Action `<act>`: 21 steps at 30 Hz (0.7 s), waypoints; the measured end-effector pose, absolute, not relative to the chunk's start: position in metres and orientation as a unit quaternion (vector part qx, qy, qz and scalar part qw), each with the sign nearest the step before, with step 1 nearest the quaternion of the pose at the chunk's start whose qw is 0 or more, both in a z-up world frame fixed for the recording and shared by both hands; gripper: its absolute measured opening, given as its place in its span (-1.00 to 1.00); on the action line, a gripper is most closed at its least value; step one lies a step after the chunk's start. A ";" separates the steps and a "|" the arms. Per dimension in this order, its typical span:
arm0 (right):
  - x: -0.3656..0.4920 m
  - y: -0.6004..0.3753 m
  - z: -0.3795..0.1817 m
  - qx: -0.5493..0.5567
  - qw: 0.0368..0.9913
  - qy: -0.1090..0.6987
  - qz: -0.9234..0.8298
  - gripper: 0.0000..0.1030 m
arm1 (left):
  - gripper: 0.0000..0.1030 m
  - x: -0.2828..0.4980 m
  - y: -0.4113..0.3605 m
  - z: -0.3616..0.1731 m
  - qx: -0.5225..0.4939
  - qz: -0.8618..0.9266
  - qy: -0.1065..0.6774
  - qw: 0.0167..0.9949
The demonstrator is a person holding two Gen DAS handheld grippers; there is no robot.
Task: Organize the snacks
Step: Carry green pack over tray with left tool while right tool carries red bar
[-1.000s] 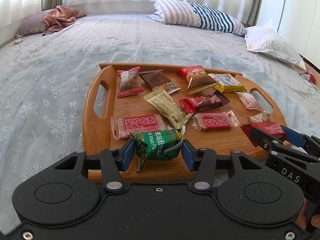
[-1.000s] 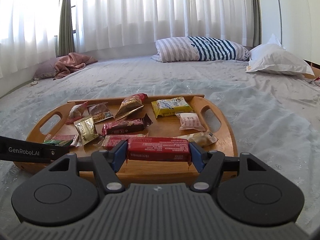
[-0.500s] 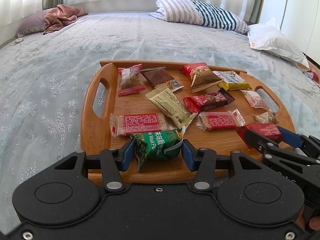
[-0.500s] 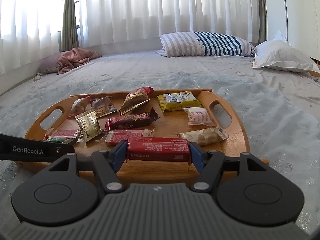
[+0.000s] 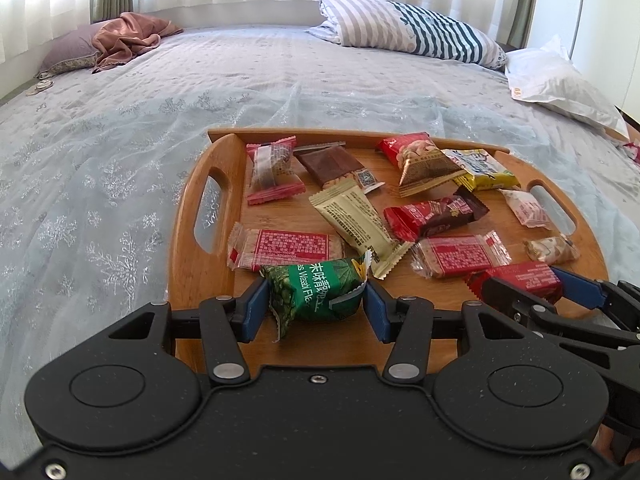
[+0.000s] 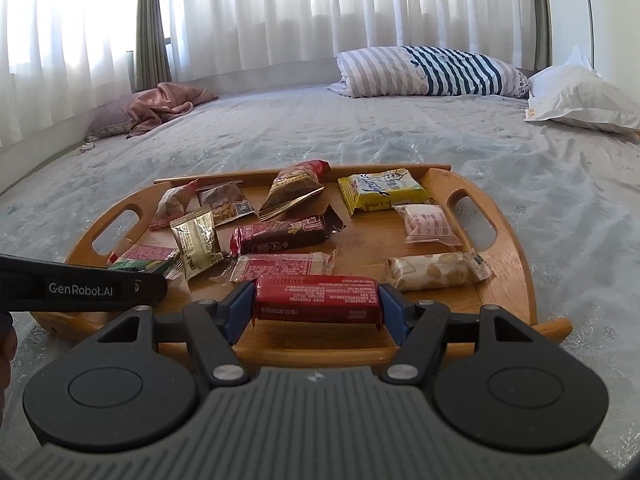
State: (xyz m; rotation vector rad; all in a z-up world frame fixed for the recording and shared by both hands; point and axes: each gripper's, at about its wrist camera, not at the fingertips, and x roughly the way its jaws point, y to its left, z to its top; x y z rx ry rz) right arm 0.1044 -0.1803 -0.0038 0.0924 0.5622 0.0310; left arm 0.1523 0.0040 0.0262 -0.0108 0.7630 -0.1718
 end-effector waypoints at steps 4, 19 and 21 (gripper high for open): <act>0.105 -0.177 -0.002 0.039 0.960 0.276 0.018 0.38 | -0.03 0.154 0.004 0.026 -0.001 -0.081 0.371 0.925; 0.105 -0.170 -0.005 0.041 0.959 0.279 0.026 0.39 | -0.02 0.142 -0.003 0.023 0.019 -0.082 0.366 0.927; 0.105 -0.170 -0.005 0.040 0.959 0.279 0.026 0.39 | -0.02 0.142 -0.003 0.023 0.019 -0.082 0.366 0.927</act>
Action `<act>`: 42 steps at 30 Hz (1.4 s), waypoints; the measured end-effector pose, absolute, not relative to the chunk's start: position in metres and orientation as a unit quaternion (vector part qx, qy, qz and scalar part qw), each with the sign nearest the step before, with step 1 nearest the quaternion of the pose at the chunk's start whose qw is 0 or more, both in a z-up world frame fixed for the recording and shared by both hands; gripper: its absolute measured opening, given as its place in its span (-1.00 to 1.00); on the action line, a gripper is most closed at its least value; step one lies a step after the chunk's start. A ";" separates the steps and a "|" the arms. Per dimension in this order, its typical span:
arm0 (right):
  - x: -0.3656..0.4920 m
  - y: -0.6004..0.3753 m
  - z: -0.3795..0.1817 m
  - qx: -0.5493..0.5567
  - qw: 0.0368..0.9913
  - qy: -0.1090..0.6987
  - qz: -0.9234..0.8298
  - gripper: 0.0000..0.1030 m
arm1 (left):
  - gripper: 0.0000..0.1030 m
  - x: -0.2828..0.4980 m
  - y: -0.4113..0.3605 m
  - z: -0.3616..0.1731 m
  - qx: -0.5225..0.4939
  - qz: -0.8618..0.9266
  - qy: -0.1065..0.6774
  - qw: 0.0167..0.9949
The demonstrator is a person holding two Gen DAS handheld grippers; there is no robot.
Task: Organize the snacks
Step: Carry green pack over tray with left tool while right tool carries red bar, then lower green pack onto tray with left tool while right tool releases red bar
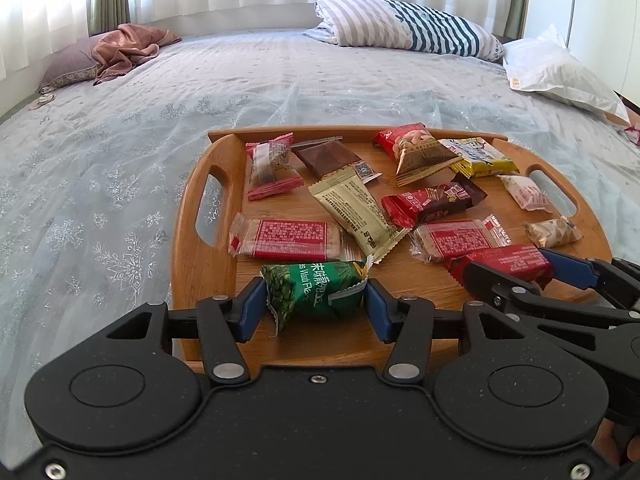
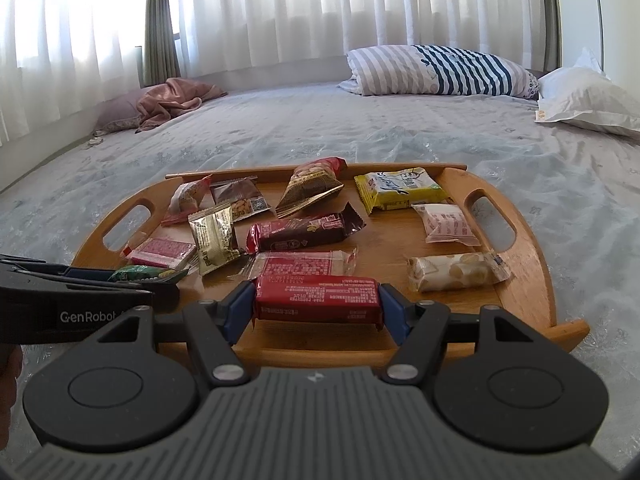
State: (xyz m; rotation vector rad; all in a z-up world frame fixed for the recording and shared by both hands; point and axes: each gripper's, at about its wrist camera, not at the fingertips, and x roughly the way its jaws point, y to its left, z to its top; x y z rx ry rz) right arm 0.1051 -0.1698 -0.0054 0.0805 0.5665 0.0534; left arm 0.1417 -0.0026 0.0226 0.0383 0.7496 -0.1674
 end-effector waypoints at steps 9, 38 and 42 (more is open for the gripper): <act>0.107 -0.167 -0.006 0.037 0.959 0.281 0.027 0.40 | -0.02 0.141 -0.003 0.022 0.020 -0.080 0.365 0.927; 0.112 -0.169 -0.009 0.040 0.957 0.286 0.023 0.56 | 0.15 0.142 0.000 0.023 0.018 -0.068 0.368 0.927; 0.112 -0.170 -0.008 0.041 0.957 0.286 0.021 0.59 | 0.23 0.141 0.000 0.023 0.016 -0.064 0.368 0.927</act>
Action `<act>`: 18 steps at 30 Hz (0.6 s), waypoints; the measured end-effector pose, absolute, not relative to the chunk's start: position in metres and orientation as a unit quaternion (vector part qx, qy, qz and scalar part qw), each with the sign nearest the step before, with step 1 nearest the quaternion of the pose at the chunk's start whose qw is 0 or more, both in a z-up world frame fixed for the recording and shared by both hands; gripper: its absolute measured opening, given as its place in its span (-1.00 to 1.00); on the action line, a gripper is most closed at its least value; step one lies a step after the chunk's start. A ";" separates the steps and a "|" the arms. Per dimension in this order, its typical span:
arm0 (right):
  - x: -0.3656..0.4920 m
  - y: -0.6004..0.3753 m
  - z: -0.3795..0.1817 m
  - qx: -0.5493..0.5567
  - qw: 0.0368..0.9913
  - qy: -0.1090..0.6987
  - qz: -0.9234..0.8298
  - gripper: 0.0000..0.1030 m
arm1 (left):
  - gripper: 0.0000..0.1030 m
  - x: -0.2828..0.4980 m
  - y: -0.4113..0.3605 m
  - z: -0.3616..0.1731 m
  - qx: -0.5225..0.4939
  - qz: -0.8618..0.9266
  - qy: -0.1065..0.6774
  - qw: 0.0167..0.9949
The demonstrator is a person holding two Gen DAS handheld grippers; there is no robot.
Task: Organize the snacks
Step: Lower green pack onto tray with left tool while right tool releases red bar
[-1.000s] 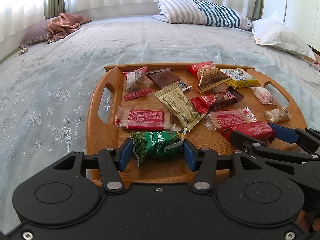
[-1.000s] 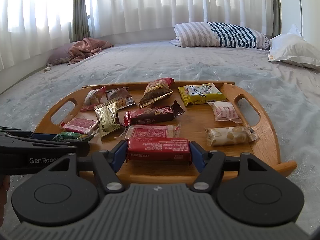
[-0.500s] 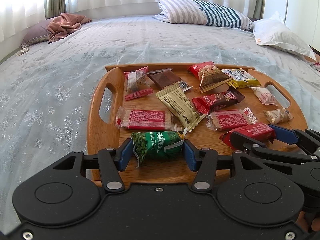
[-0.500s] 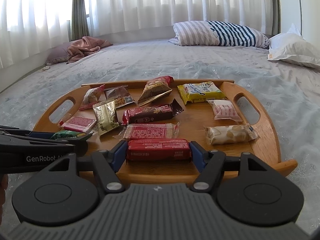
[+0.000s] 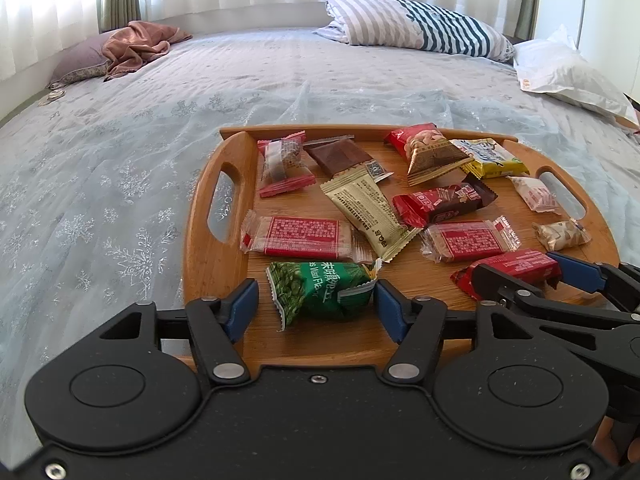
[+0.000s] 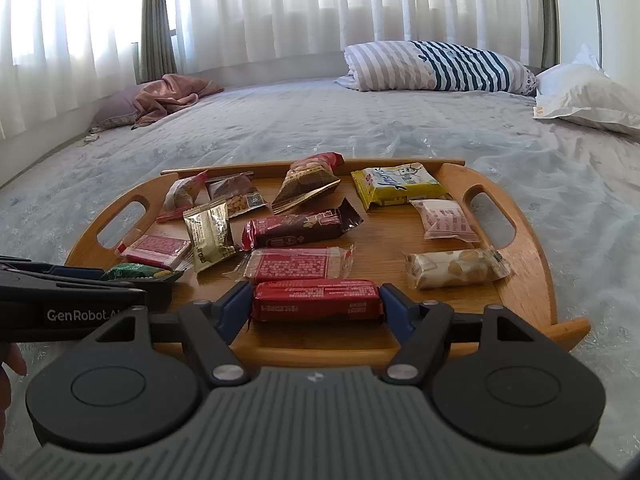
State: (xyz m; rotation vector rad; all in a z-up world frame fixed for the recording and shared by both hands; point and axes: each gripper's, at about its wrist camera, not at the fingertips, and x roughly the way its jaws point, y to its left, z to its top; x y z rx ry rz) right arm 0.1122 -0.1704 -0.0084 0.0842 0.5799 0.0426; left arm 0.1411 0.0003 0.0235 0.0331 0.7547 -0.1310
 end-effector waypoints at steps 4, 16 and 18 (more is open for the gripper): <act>0.110 -0.172 -0.007 0.047 0.958 0.284 0.018 0.62 | 0.31 0.139 0.001 0.025 0.016 -0.059 0.365 0.929; 0.100 -0.180 -0.001 0.060 0.960 0.272 0.010 0.73 | 0.61 0.131 0.003 0.034 0.010 -0.052 0.354 0.934; 0.098 -0.181 0.001 0.060 0.961 0.270 0.009 0.75 | 0.65 0.129 0.003 0.035 0.008 -0.050 0.353 0.934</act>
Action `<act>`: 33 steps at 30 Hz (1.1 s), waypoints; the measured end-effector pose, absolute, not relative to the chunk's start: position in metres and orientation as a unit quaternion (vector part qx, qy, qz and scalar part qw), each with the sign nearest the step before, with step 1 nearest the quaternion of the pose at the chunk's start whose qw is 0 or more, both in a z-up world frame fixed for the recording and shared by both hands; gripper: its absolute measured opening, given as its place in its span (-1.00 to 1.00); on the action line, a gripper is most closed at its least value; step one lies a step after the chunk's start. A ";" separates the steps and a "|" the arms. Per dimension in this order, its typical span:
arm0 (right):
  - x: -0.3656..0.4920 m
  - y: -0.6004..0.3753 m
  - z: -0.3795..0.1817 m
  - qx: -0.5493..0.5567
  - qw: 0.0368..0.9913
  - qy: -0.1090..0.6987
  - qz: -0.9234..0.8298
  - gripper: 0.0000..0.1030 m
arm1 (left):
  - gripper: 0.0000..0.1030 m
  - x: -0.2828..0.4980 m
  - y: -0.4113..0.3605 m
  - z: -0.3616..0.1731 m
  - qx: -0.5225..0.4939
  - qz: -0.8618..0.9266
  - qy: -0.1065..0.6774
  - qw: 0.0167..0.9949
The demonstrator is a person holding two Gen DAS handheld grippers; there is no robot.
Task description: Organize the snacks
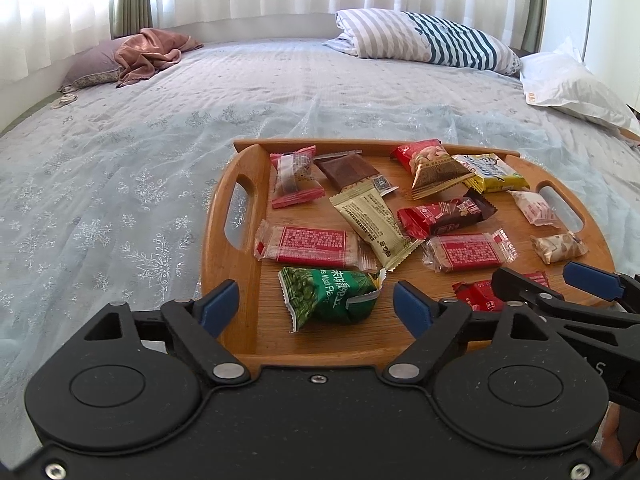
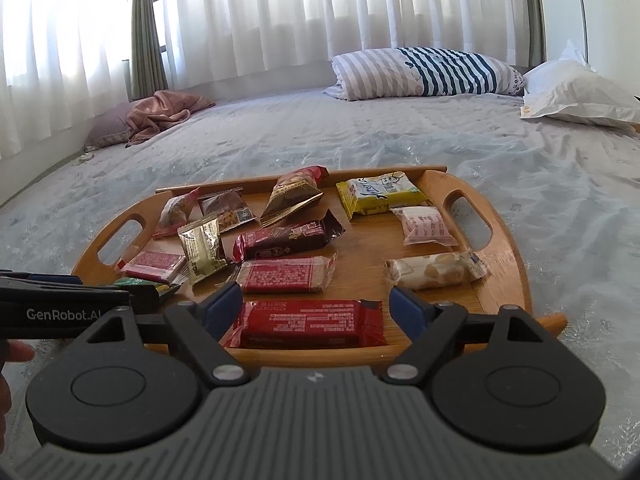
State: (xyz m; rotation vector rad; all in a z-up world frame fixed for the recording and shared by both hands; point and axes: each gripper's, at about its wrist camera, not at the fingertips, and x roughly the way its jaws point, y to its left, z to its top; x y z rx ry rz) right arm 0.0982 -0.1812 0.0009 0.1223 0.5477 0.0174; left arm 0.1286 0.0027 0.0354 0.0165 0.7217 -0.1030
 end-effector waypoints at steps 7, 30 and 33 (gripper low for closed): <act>0.089 -0.185 0.006 0.056 0.963 0.263 0.003 0.80 | 0.75 0.118 0.004 0.042 0.003 -0.052 0.346 0.937; 0.047 -0.208 0.005 0.034 0.965 0.261 -0.017 1.00 | 0.85 0.062 -0.003 0.041 -0.016 -0.055 0.360 0.931; 0.043 -0.211 0.003 0.028 0.964 0.263 -0.019 1.00 | 0.85 0.058 -0.003 0.039 -0.017 -0.055 0.364 0.930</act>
